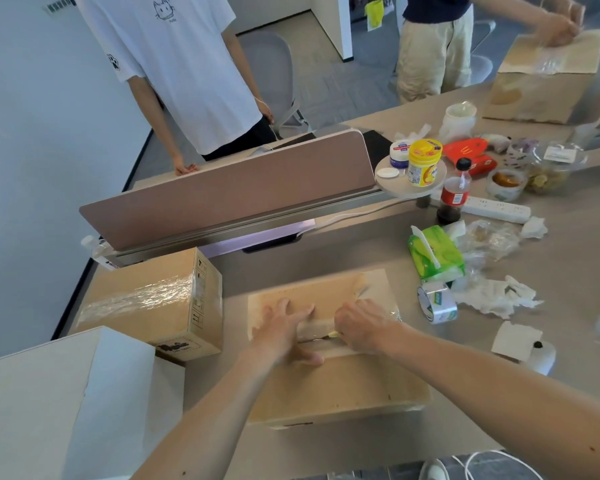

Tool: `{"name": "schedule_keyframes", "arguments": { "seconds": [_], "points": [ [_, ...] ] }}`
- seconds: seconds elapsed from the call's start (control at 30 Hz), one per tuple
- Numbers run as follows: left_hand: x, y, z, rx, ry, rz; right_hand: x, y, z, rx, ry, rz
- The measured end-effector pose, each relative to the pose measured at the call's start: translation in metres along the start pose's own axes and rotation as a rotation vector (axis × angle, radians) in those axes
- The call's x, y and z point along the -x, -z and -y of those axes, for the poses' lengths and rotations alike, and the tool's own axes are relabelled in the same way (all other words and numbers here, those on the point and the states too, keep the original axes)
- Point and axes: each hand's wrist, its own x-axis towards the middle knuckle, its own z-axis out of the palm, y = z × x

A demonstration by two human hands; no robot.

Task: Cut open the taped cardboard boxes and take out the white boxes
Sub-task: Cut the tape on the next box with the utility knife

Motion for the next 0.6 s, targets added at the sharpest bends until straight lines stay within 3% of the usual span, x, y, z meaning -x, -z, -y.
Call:
{"name": "schedule_keyframes", "arguments": {
  "seconds": [0.3,0.6],
  "points": [
    [-0.011,0.007,-0.026,-0.109,-0.081,0.004,0.023,0.0,-0.034,0.041,-0.004,0.017],
    [-0.014,0.003,-0.05,-0.089,-0.025,0.054,0.046,0.0,-0.061,0.042,-0.076,0.05]
  ]
}}
